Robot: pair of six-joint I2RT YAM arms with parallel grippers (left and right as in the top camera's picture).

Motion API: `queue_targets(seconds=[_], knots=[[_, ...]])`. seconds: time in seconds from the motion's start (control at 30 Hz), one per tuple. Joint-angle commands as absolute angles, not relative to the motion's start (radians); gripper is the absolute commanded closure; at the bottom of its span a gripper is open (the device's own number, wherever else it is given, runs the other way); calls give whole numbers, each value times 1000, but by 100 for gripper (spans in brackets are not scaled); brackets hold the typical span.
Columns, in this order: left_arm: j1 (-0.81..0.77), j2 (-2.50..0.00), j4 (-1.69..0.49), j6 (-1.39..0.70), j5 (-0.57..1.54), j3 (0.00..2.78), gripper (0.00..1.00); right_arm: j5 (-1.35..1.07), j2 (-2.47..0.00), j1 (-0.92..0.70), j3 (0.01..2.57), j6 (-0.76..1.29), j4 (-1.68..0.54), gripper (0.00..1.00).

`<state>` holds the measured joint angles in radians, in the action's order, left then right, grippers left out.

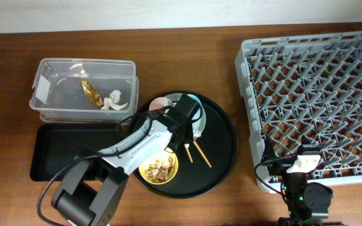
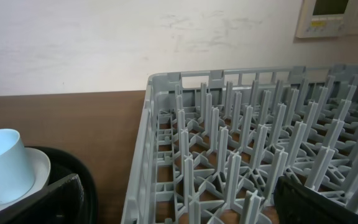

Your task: Sort waste into correct bins and load items into the dishwasher rack

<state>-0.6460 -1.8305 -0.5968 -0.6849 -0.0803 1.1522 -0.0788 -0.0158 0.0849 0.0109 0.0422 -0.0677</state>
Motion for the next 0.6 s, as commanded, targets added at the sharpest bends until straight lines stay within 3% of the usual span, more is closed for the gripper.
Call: queue_targets(seconds=[0.0,0.33,0.43,0.57], knots=[[-650,-1839,-591,-696,-95,1143,60,-74,-11,91,6,42,-72,1],[-650,-1764,-599,-695,-103,1143,82,-74,-11,91,6,42,-72,1],[-650,-1729,-603,-695,-106,1143,98,-73,-11,91,6,42,-72,1],[-650,-1705,-614,-695,-106,1143,100,-74,-11,91,6,42,-72,2]])
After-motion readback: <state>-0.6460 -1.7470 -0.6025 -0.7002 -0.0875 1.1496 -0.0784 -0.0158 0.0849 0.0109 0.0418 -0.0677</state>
